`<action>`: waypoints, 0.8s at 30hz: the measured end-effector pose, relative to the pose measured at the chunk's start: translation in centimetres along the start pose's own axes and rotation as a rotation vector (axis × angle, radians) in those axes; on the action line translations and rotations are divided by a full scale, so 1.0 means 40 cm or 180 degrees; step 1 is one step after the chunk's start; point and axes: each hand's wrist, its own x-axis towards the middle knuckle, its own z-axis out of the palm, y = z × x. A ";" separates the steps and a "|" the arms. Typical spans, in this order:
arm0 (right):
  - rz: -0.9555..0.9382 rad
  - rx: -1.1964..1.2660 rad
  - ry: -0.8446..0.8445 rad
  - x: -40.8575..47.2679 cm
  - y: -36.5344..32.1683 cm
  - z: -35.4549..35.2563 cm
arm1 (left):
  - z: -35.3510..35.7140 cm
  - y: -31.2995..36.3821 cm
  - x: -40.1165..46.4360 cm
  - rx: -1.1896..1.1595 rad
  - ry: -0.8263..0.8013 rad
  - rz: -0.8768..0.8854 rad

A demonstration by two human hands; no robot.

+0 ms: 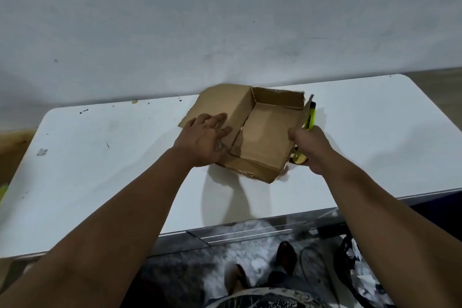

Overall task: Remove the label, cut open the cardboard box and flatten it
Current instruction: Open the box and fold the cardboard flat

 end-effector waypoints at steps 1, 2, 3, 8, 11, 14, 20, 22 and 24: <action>0.0085 0.0063 -0.0069 -0.007 0.016 -0.003 | 0.000 0.003 0.002 -0.0028 0.0064 -0.0034; 0.0180 0.0125 -0.0127 -0.012 0.034 -0.005 | 0.002 0.005 0.005 -0.0017 0.0118 -0.0057; 0.0276 0.0156 -0.0175 -0.017 0.052 -0.005 | 0.004 0.009 0.008 -0.0005 0.0169 -0.0090; 0.0576 0.0261 -0.0295 -0.051 0.129 0.015 | 0.020 0.010 0.018 -0.0186 0.0485 -0.0416; 0.0425 0.0285 -0.0104 -0.059 0.136 0.008 | 0.023 -0.004 0.021 -0.0263 0.0562 -0.0264; -0.0049 0.0205 0.0524 -0.048 0.112 -0.010 | 0.022 -0.017 0.018 -0.0260 0.0585 -0.0143; -0.0941 -0.0620 0.0868 -0.010 0.049 -0.030 | 0.028 -0.064 -0.002 -0.0090 0.0629 0.0235; -0.1096 -0.0994 0.0739 0.003 0.052 -0.022 | 0.037 -0.081 -0.006 -0.0061 0.0704 0.0407; -0.1207 -0.1155 0.0645 0.011 0.061 -0.011 | 0.032 -0.086 -0.008 -0.0006 0.0748 0.0399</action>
